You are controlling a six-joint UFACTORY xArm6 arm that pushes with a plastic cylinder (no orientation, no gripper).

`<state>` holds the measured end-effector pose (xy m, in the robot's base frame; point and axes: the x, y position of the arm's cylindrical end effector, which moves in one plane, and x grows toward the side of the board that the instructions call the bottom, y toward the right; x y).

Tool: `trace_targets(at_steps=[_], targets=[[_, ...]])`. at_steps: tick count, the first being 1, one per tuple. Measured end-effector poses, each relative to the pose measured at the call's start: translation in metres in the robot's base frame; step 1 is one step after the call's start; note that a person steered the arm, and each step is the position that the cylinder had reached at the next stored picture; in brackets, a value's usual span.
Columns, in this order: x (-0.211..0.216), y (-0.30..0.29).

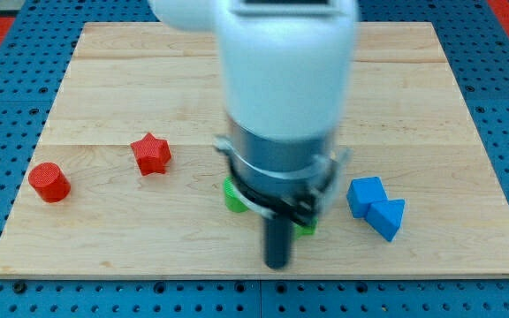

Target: Move the blue cube and the blue triangle away from each other

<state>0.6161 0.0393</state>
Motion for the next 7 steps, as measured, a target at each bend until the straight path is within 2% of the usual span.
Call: trace_targets(at_steps=[1, 3, 5, 7], targets=[[-0.004, 0.05], [-0.025, 0.069], [-0.073, 0.072], [-0.058, 0.1]])
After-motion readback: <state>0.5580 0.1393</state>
